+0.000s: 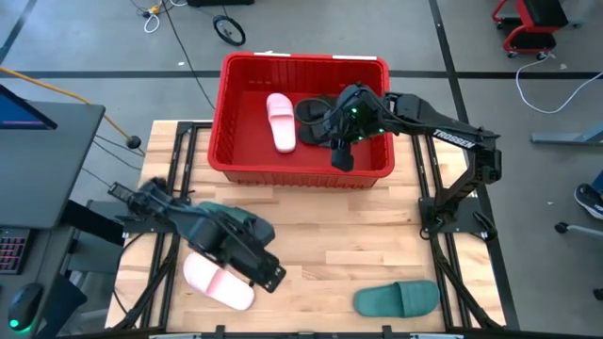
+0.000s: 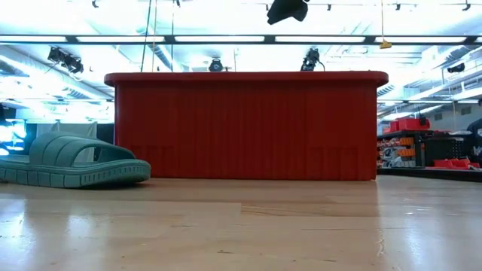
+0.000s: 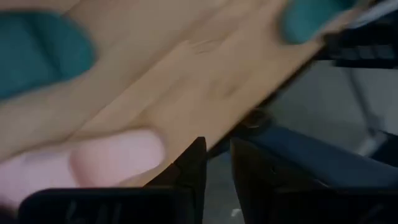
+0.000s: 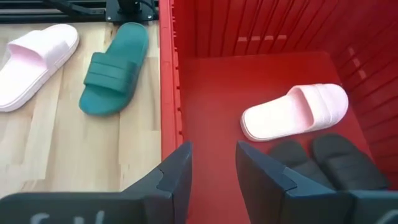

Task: Pick and place slides into bin
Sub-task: Put the pink slide into the red bin

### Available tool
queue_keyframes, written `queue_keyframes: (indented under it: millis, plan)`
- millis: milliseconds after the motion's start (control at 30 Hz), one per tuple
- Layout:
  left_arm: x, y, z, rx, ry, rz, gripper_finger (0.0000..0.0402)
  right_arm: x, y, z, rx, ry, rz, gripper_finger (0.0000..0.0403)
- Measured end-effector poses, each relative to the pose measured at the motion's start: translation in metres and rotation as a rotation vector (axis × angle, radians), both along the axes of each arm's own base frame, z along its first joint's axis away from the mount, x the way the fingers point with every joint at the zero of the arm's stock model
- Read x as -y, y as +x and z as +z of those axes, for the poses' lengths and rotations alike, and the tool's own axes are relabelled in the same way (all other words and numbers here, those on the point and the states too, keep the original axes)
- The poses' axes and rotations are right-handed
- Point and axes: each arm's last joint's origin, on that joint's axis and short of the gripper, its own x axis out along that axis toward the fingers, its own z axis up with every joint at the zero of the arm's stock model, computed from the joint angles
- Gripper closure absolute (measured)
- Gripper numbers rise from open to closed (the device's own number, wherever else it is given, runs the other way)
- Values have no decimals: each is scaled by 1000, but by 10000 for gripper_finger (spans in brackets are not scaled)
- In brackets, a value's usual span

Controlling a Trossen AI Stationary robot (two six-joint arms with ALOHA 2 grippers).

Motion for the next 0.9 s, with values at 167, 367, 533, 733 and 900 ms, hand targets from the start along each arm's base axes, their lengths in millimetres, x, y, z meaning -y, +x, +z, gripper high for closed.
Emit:
queue_keyframes:
  millis: [167, 367, 533, 733, 900]
  plan:
    - [21, 13, -28, -89, 16, 18, 290, 0, 0, 0, -1, 0, -1, 275]
    - [37, 30, -62, -213, 6, -7, 236, 0, 0, 0, -1, 0, -1, 275]
    - [47, 41, -87, -283, 20, 19, 197, -1, 0, 0, -1, 1, 4, 275]
    - [68, 46, -120, -395, 7, 43, 178, -4, 0, -1, -17, 5, 11, 275]
    - [95, 38, -143, -492, -16, 118, 182, -7, -3, -5, -63, 23, 13, 275]
